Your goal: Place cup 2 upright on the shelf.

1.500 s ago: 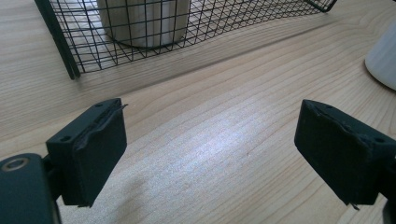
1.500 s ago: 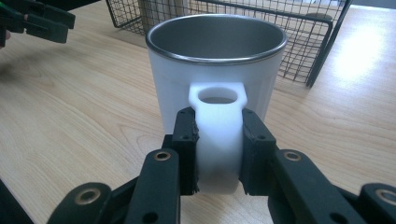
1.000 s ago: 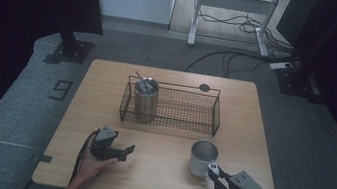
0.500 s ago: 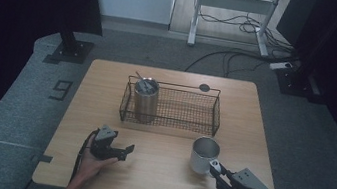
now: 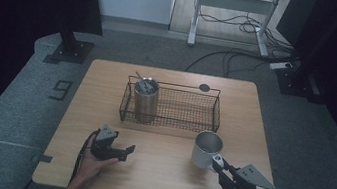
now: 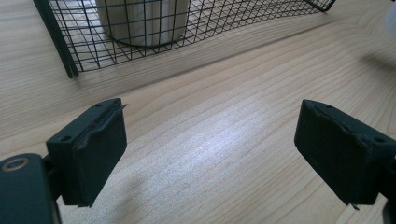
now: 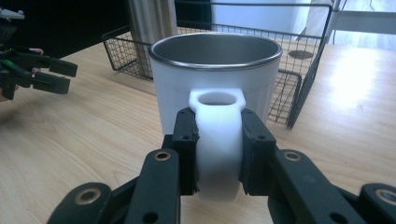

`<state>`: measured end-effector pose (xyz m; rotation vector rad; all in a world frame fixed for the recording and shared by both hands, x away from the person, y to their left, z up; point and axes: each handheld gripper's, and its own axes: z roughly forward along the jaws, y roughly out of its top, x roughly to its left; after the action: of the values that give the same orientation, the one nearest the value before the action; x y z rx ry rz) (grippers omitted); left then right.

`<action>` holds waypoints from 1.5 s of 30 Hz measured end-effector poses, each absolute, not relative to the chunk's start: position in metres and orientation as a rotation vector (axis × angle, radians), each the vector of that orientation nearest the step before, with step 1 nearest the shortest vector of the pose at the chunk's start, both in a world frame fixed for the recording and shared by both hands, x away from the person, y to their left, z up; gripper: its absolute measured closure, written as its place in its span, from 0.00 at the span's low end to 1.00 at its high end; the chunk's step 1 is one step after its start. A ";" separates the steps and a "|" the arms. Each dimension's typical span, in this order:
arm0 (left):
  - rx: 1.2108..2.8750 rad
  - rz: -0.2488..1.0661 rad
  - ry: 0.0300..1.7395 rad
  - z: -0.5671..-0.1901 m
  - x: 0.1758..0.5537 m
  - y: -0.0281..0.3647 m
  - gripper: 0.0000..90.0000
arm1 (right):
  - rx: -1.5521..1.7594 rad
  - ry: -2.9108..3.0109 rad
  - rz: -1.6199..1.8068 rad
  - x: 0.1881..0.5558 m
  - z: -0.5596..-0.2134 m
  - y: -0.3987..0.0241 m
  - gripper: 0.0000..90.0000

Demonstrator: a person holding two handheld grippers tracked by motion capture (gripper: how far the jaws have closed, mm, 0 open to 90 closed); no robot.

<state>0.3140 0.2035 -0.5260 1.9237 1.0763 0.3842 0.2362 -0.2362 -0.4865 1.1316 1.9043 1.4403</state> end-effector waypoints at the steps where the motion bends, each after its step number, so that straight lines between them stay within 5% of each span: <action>1: 1.923 0.385 1.077 -0.526 0.314 0.204 0.11 | 1.129 1.900 1.443 0.237 -0.485 -0.236 0.78; 45: 1.938 0.376 1.066 -0.527 0.313 0.201 0.11 | 1.106 1.843 1.489 0.280 -0.445 -0.236 0.78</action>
<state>0.3129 0.2014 -0.5269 1.9378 1.0656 0.3760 0.2802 -0.2364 -0.4448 1.1059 1.8435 1.4889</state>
